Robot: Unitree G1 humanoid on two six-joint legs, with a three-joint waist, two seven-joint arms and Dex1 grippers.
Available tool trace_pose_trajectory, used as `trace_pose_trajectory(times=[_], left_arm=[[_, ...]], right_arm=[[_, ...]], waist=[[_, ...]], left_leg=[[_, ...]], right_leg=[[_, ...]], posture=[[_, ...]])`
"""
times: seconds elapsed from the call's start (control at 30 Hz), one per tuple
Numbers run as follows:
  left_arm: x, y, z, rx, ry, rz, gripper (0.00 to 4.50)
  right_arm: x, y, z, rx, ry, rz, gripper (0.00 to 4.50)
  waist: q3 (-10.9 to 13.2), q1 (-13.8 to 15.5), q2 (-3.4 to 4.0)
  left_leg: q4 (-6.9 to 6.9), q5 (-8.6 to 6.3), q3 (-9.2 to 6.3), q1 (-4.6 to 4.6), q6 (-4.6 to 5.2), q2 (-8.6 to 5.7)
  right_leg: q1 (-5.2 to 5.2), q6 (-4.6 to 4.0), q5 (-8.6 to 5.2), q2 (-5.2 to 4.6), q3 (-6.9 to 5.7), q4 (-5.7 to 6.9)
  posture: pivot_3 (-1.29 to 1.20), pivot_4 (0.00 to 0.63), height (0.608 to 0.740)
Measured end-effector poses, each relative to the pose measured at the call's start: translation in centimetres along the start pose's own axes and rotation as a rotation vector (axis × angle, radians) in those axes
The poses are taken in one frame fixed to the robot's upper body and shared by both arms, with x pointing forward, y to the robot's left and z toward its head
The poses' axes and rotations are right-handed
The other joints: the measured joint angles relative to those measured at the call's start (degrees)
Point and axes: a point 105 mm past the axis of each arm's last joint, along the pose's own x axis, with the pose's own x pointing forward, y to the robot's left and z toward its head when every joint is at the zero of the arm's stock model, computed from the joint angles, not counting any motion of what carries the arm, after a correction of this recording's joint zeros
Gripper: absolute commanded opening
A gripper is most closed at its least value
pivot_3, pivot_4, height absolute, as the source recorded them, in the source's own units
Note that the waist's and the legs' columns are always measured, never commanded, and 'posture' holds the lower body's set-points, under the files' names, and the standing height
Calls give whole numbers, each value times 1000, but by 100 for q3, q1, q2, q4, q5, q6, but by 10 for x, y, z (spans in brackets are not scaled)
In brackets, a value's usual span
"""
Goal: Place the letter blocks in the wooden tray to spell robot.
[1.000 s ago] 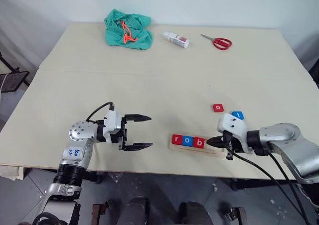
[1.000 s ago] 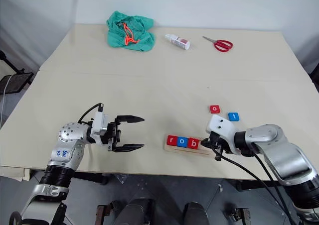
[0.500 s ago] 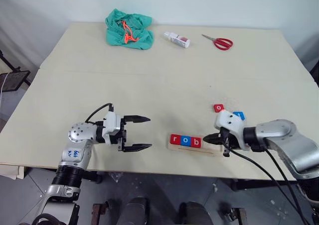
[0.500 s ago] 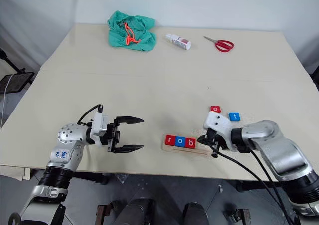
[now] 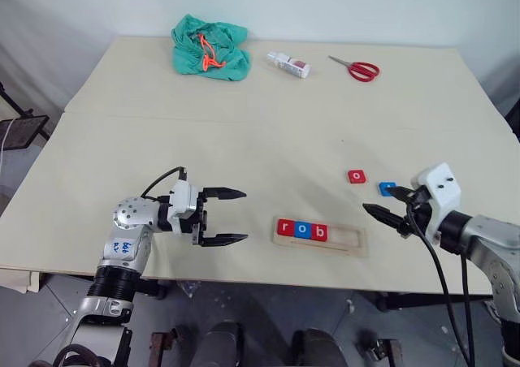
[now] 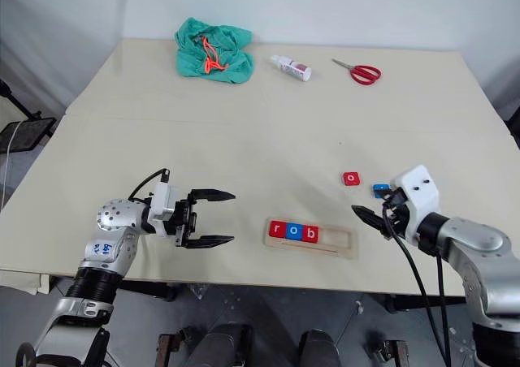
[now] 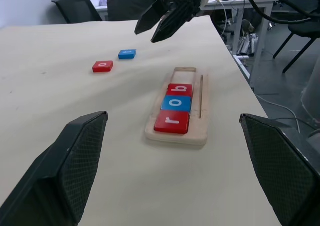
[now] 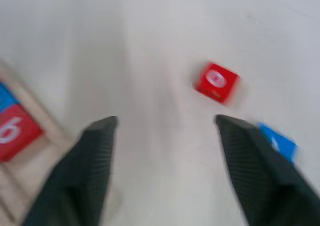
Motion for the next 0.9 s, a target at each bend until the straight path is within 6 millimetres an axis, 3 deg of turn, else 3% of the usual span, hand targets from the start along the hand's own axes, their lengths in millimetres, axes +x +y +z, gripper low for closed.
trace_pose_trajectory(times=[0.2,0.57,0.77,0.9], left_arm=[[-4,1,-6,-23,6,-13,4500],[-6,3,-8,-25,9,-15,4500],[-8,4,-7,-21,15,-14,4500],[-6,3,-5,-13,13,-20,4500]], right_arm=[[-16,5,-11,66,-39,-68,4471],[-21,9,-16,74,-44,-86,4471],[-19,9,-11,75,-63,-93,4471],[1,10,4,93,-130,-95,4471]], waist=[[-1,-3,1],[-1,-10,2],[-1,-11,2],[-1,-46,2]], left_leg=[[-1,0,2,3,0,0],[-1,0,4,7,0,2],[-1,0,4,7,0,1],[-3,1,3,10,0,4]], right_leg=[[1,0,0,1,2,3],[1,0,0,2,7,5],[1,0,0,2,8,5],[0,0,0,3,8,8]], posture=[[0,150,740],[0,150,740],[0,150,740],[0,150,740]])
